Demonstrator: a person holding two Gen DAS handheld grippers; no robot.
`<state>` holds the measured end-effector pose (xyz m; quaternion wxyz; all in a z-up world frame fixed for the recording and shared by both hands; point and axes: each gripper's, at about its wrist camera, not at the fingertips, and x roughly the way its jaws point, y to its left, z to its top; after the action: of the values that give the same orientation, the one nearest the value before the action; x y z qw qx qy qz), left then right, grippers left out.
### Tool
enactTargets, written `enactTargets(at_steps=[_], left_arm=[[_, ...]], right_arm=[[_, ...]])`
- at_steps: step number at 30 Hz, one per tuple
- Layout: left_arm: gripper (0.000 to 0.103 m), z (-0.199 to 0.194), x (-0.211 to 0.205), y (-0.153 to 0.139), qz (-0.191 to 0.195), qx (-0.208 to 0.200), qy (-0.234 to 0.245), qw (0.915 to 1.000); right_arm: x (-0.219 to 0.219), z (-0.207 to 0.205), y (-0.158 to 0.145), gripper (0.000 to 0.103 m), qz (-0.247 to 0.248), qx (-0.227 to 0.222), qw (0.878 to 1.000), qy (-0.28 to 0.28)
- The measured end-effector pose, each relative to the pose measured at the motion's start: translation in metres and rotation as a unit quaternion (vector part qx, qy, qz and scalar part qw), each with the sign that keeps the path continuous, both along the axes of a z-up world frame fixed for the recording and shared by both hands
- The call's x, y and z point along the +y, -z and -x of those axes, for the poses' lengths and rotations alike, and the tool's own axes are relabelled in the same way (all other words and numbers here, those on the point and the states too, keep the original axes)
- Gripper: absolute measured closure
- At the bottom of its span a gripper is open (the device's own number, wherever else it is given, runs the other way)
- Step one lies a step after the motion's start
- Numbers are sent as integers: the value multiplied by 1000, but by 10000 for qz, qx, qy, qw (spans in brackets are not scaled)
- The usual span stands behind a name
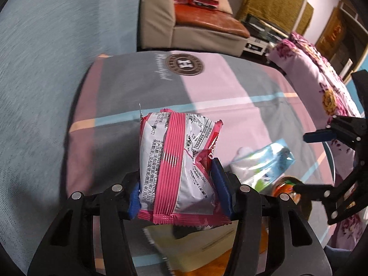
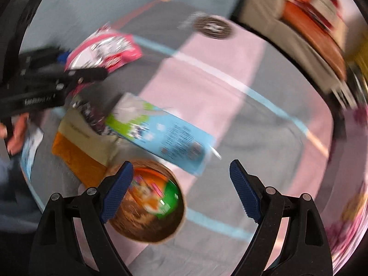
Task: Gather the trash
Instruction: 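Grasp the pink-white snack bag with left gripper while right gripper grasps the milk carton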
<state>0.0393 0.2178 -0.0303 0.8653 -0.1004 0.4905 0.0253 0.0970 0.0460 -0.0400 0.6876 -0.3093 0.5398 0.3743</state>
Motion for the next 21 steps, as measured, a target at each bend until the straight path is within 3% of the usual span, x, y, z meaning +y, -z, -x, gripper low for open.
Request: enactTargets(at_steps=[5, 7, 16, 17, 18, 21], left_arm=[[48, 4, 23, 9, 43, 119, -251, 9996], [48, 4, 30, 13, 56, 176, -323, 9993], [48, -6, 39, 24, 149, 285, -423, 9986], [48, -7, 39, 26, 166, 297, -438, 9985], [48, -8, 38, 27, 175, 302, -448, 9984], [48, -11, 37, 31, 213, 346, -459, 9981]], right_arm=[[38, 3, 23, 21, 379, 109, 9962, -772], [47, 3, 26, 21, 458, -85, 9942, -973], [69, -28, 43, 21, 553, 91, 9917, -1161], [69, -31, 43, 23, 521, 101, 9922, -1128], [69, -31, 44, 34, 488, 131, 9926, -1106], [70, -33, 46, 38, 363, 165, 9944, -980]])
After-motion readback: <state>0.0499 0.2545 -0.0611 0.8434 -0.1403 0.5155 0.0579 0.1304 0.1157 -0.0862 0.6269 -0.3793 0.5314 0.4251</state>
